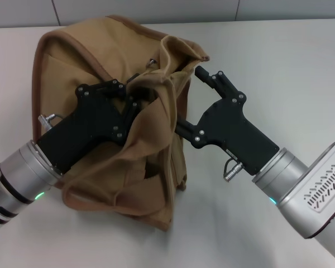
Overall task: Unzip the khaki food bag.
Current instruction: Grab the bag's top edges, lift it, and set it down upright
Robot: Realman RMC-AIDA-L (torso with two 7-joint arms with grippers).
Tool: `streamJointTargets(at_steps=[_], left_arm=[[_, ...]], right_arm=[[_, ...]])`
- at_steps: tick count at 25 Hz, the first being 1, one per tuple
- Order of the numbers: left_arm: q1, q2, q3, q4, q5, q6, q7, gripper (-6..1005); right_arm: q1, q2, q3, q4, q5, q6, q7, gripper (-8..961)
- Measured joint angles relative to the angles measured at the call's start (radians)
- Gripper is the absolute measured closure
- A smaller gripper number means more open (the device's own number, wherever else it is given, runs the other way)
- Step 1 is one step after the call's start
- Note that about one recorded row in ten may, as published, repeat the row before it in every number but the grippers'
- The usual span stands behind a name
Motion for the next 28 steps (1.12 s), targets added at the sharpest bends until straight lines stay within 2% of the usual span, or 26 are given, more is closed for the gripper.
streamJointTargets(at_steps=[9, 14, 20, 28], left_arm=[[-0.003, 0.0, 0.0, -0.013, -0.001, -0.01, 0.0, 931], [-0.002, 0.0, 0.0, -0.013, -0.001, -0.011, 0.0, 931], [-0.001, 0.0, 0.0, -0.024, 0.004, -0.003, 0.0, 931], [0.003, 0.0, 0.0, -0.026, 0.004, -0.001, 0.0, 931]], right_arm=[[-0.008, 0.0, 0.002, -0.001, 0.001, 0.0, 0.022, 126], [-0.011, 0.0, -0.001, -0.004, -0.003, 0.0, 0.023, 232], [-0.011, 0.0, -0.007, -0.004, -0.006, 0.015, 0.023, 470], [-0.011, 0.0, -0.007, 0.001, -0.02, 0.017, 0.023, 647]])
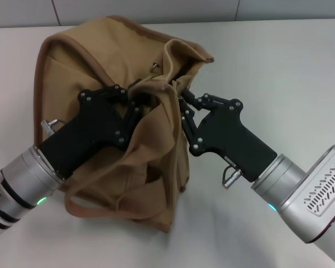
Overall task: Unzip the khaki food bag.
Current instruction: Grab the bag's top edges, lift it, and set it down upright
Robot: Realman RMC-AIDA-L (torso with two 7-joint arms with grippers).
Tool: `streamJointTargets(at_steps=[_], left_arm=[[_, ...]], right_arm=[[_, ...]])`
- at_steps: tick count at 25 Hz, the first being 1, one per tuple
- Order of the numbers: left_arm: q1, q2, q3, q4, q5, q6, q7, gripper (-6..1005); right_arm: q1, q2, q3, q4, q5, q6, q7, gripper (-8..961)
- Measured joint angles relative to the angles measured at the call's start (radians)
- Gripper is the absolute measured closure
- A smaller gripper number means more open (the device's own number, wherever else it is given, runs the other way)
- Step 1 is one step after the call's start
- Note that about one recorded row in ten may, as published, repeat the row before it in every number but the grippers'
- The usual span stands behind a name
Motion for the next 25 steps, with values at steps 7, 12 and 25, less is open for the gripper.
streamJointTargets(at_steps=[7, 12, 25], left_arm=[[0.001, 0.0, 0.0, -0.001, 0.0, 0.002, 0.0, 931], [0.001, 0.0, -0.002, -0.002, -0.003, 0.012, 0.0, 930], [0.023, 0.0, -0.126, -0.023, -0.003, 0.097, -0.005, 930]], right_arm=[[0.004, 0.0, 0.0, -0.002, -0.034, 0.0, -0.006, 853], [0.003, 0.0, 0.007, -0.005, -0.04, 0.006, -0.007, 925], [-0.014, 0.0, 0.009, -0.024, -0.035, 0.011, -0.001, 950]])
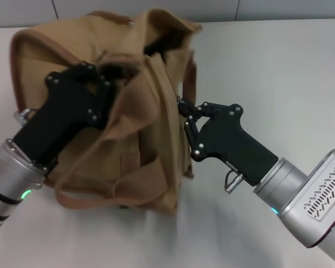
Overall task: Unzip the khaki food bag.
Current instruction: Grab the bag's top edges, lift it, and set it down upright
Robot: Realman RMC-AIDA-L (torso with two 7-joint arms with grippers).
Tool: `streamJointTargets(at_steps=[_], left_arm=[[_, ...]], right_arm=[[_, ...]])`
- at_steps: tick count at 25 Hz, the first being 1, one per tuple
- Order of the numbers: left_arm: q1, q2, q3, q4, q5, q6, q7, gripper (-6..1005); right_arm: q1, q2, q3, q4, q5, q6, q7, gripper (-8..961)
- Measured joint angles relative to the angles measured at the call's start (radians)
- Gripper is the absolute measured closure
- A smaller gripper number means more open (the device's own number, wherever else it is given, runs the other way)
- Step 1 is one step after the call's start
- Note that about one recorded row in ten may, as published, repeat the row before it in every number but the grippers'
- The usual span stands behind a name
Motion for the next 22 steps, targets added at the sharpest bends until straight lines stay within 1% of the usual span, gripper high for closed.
streamJointTargets(at_steps=[1, 5, 7, 8, 10, 13, 17, 22], left_arm=[[0.009, 0.0, -0.052, -0.016, 0.0, 0.014, 0.002, 930], [0.04, 0.0, -0.158, -0.045, -0.001, 0.021, 0.003, 930], [0.07, 0.0, -0.23, -0.063, -0.001, 0.034, 0.001, 930], [0.07, 0.0, -0.23, -0.063, -0.001, 0.034, 0.001, 930], [0.09, 0.0, -0.265, -0.069, -0.002, 0.046, -0.004, 930], [0.116, 0.0, -0.295, -0.076, -0.003, 0.056, -0.006, 930], [0.129, 0.0, -0.301, -0.08, -0.004, 0.063, -0.007, 930], [0.13, 0.0, -0.298, -0.08, -0.001, 0.063, -0.009, 930]], right_arm=[[-0.002, 0.0, 0.0, -0.002, 0.001, 0.0, 0.0, 950], [-0.016, 0.0, 0.006, -0.009, 0.002, 0.0, 0.001, 950], [-0.029, 0.0, 0.021, -0.018, 0.003, 0.001, 0.001, 950], [-0.029, 0.0, 0.021, -0.018, 0.003, 0.001, 0.001, 950], [-0.038, 0.0, 0.035, -0.029, 0.005, 0.002, 0.006, 950], [-0.05, 0.0, 0.051, -0.055, 0.006, 0.001, 0.032, 951], [-0.053, 0.0, 0.052, -0.094, 0.002, -0.003, 0.099, 951], [-0.053, 0.0, 0.052, -0.092, 0.001, -0.019, 0.107, 945]])
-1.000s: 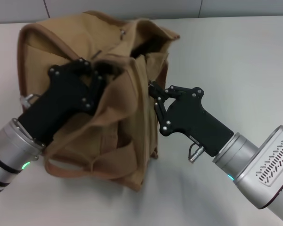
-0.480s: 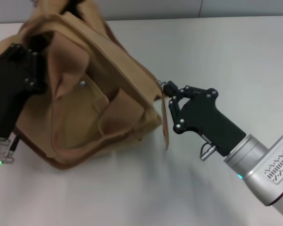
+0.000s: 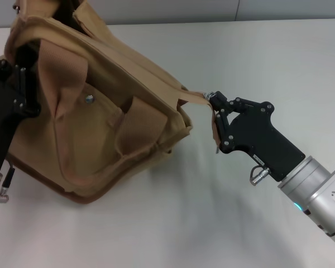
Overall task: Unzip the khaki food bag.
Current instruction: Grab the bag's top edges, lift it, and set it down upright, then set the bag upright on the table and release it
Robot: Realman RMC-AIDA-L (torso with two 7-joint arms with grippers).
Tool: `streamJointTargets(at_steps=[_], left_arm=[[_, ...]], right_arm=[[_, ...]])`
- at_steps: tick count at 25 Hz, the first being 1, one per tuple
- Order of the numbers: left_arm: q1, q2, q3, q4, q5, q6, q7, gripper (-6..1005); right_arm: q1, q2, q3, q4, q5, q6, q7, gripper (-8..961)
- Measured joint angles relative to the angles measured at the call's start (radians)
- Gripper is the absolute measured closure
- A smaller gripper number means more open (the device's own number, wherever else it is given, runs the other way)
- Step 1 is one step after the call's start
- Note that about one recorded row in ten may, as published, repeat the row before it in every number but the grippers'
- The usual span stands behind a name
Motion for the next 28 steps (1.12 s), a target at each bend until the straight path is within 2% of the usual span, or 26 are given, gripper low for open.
streamJointTargets(at_steps=[6, 9, 10, 12, 16, 19, 22, 28], left_arm=[[0.003, 0.0, 0.003, -0.001, 0.002, -0.003, -0.002, 930], [0.003, 0.0, 0.004, -0.002, 0.004, -0.006, -0.01, 930], [0.004, 0.0, 0.004, -0.002, 0.004, -0.007, -0.011, 930], [0.005, 0.0, 0.004, -0.002, 0.004, -0.008, -0.012, 930], [0.006, 0.0, 0.004, -0.002, 0.004, -0.011, -0.012, 930], [0.003, 0.0, 0.003, -0.001, 0.005, -0.013, -0.012, 930], [-0.002, 0.0, 0.003, -0.002, 0.005, -0.017, -0.013, 930], [-0.01, 0.0, -0.001, 0.0, 0.005, -0.032, -0.013, 930]], right_arm=[[-0.005, 0.0, 0.021, -0.004, 0.003, -0.017, 0.058, 916], [-0.011, -0.002, 0.02, -0.045, -0.002, -0.058, 0.147, 901], [-0.014, -0.006, 0.016, -0.098, -0.005, -0.103, 0.237, 896], [-0.015, -0.007, 0.009, -0.129, -0.012, -0.128, 0.292, 822], [-0.014, -0.009, -0.045, -0.302, -0.094, -0.253, 0.588, 665], [-0.007, -0.011, -0.095, -0.381, -0.171, -0.325, 0.727, 526], [-0.025, -0.005, -0.125, -0.365, -0.189, -0.347, 0.708, 420], [-0.053, -0.003, -0.151, -0.195, -0.193, -0.297, 0.551, 222]])
